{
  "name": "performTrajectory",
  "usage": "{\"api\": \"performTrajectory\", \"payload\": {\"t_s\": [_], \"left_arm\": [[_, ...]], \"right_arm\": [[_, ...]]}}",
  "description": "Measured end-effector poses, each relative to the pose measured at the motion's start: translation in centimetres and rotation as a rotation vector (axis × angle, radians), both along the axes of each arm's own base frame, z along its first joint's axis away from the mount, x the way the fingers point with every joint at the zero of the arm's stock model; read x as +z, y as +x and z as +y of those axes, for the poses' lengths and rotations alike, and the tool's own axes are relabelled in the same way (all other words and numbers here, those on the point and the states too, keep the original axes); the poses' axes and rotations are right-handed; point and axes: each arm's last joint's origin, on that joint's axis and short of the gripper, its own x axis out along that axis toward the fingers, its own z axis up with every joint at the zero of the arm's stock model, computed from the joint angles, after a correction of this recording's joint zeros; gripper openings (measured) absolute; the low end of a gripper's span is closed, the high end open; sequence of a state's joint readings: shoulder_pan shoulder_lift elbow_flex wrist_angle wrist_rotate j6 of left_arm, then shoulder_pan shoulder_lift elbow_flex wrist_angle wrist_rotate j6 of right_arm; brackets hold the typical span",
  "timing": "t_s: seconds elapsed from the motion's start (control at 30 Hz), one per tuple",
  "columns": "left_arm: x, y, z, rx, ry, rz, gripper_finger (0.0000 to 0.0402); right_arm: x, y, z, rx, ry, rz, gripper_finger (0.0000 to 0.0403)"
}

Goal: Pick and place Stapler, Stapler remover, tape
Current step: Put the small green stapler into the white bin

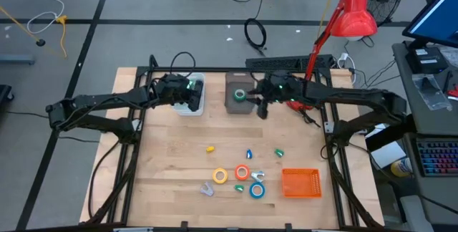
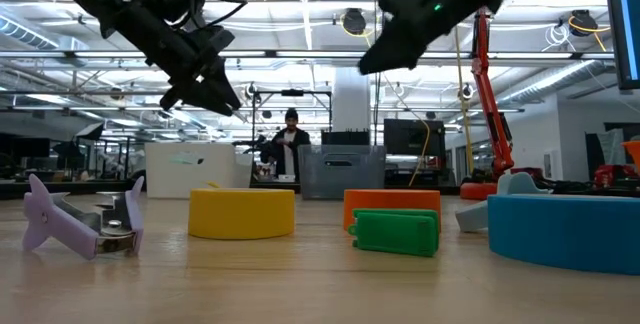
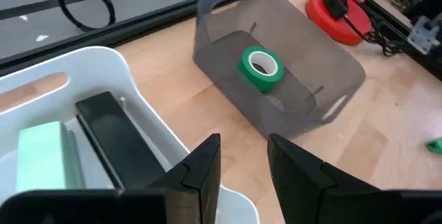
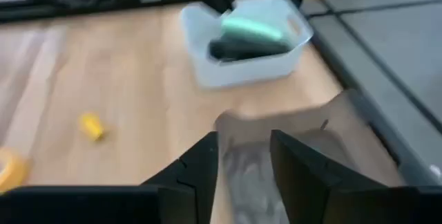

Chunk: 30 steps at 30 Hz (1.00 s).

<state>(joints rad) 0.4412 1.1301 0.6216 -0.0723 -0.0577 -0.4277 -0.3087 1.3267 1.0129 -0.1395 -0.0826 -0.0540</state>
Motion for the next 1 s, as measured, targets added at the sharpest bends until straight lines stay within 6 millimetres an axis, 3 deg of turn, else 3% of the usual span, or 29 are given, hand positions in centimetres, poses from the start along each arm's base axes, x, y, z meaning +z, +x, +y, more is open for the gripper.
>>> {"api": "performTrajectory", "payload": {"t_s": [0.23, 0.43, 0.67, 1.0], "left_arm": [[0.0, 0.2, -0.3, -0.078, -0.01, -0.008, 0.0122], [0.7, 0.3, -1.7, -0.135, -0.033, -0.053, 0.0122], [2.7, -0.7, -5.0, -0.131, -0.023, -0.127, 0.0122], [3.7, -2.6, -11.2, -0.113, -0.021, -0.154, 0.0122]], "right_arm": [[0.3, -1.9, 4.4, 0.149, 0.054, 0.15, 0.0086], [0.0, -2.1, 7.3, 0.301, 0.093, 0.198, 0.0085], [0.0, -2.1, 9.4, 0.367, 0.101, 0.198, 0.0095], [0.0, -2.5, 12.8, 0.492, 0.102, 0.216, 0.0095]]}}
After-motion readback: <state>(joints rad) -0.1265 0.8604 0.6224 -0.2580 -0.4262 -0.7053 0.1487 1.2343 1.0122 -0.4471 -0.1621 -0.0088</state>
